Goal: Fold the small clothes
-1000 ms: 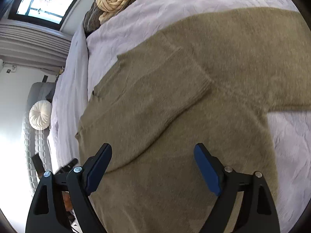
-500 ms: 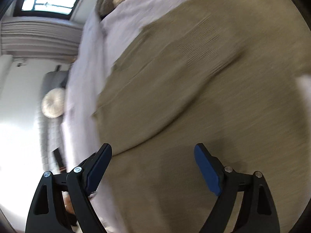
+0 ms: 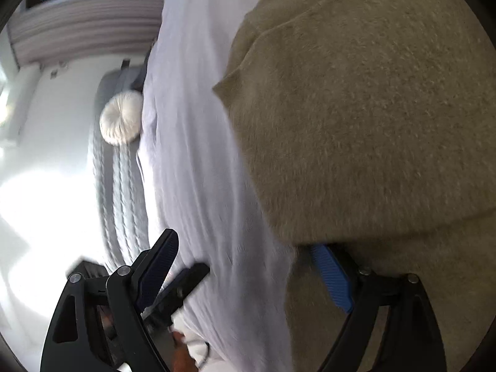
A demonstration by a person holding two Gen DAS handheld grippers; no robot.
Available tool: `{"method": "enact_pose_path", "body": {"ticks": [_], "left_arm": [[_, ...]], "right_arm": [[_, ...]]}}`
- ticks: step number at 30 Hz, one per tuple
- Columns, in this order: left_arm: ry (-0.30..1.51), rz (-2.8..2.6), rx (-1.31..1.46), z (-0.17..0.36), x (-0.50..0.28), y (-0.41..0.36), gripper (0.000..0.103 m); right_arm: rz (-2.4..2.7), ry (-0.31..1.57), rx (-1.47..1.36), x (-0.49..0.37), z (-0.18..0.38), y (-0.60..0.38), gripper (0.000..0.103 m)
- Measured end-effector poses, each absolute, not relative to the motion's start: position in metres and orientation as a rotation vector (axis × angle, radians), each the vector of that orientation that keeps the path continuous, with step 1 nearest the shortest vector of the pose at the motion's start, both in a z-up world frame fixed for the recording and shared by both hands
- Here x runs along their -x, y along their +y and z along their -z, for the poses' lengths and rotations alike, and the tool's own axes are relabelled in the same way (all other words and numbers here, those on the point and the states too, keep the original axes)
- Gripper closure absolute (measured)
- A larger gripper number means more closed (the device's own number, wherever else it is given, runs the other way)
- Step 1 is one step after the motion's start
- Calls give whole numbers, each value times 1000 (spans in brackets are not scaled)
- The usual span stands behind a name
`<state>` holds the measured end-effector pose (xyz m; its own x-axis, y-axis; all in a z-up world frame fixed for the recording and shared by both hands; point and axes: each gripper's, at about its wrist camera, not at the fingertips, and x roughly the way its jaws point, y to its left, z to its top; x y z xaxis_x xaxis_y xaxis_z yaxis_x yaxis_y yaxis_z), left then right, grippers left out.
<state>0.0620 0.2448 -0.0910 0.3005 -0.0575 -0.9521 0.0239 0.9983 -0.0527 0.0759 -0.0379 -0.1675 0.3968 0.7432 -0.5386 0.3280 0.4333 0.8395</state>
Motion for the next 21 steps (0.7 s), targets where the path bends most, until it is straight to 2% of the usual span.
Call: {"method": "enact_pose_path", "body": {"ticks": [5, 11, 21], "left_arm": [[1265, 43, 45, 92, -54, 261, 1], [1283, 26, 18, 100, -52, 255, 1], [1307, 149, -34, 104, -66, 187, 1]], "right_arm": [[-479, 1130, -1301, -89, 169, -31, 13], [-475, 1193, -1264, -97, 180, -18, 11], [-489, 1240, -1080, -59, 139, -51, 10]]}}
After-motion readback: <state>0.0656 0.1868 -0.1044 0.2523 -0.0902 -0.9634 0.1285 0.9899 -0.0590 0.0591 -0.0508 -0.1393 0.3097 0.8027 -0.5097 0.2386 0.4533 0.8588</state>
